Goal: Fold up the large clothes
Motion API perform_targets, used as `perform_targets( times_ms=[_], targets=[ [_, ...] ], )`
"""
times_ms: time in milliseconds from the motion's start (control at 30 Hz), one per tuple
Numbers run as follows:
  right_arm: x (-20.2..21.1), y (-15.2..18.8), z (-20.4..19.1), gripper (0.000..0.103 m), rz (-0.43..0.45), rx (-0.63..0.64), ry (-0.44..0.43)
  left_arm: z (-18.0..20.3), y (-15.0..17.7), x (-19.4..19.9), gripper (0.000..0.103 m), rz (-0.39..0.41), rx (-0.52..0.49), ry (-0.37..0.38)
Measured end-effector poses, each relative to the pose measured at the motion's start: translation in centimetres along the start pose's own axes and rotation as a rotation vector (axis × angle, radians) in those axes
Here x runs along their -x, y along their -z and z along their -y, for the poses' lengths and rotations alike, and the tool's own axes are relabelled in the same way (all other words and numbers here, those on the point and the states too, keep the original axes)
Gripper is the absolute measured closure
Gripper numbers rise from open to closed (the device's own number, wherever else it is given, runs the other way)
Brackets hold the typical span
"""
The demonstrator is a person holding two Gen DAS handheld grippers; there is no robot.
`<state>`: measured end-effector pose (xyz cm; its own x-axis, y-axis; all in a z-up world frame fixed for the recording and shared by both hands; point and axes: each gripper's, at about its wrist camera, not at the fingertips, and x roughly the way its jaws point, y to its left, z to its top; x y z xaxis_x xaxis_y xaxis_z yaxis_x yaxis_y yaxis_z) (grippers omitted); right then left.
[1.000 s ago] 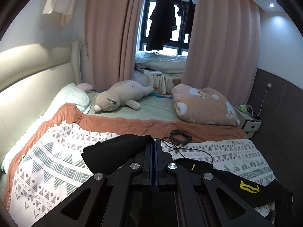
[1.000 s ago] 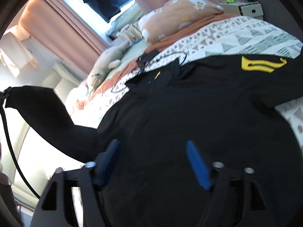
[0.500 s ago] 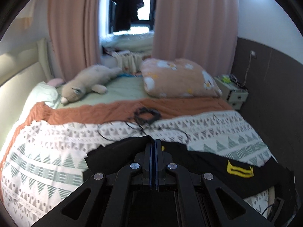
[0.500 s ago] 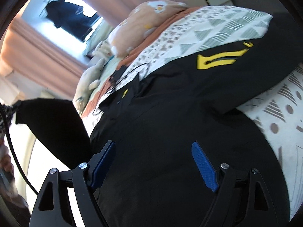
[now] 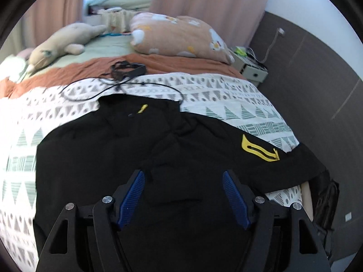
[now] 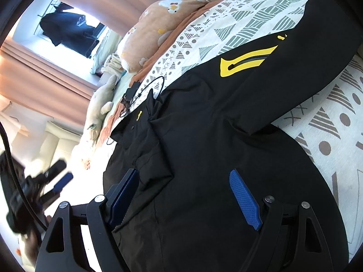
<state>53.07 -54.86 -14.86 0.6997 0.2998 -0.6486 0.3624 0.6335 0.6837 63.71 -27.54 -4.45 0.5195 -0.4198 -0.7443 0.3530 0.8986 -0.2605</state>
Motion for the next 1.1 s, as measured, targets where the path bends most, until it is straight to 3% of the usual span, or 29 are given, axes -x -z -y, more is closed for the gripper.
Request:
perform_targets(
  times_ms=[233, 367, 733, 833, 1100],
  targets=[
    [-1.2, 1.2, -3.2, 0.02, 0.0, 0.118, -0.016, -5.5, 5.9, 3.9, 0.031, 0.099, 0.138, -0.102],
    [-1.8, 2.1, -5.5, 0.02, 0.026, 0.217, 0.028, -9.1, 8.5, 5.6, 0.031, 0.13, 0.187, -0.178],
    [-5.1, 5.4, -11.5, 0.021, 0.059, 0.495, 0.183, -19.9, 12.1, 7.3, 0.041, 0.165, 0.365, -0.193],
    [-6.5, 6.5, -12.9, 0.021, 0.052, 0.55, 0.209, -21.7, 12.5, 7.0, 0.05, 0.145, 0.403, -0.202],
    [-11.5, 8.8, -14.8, 0.021, -0.016, 0.604, 0.287, -24.7, 13.7, 5.8, 0.051, 0.124, 0.482, -0.217]
  ],
)
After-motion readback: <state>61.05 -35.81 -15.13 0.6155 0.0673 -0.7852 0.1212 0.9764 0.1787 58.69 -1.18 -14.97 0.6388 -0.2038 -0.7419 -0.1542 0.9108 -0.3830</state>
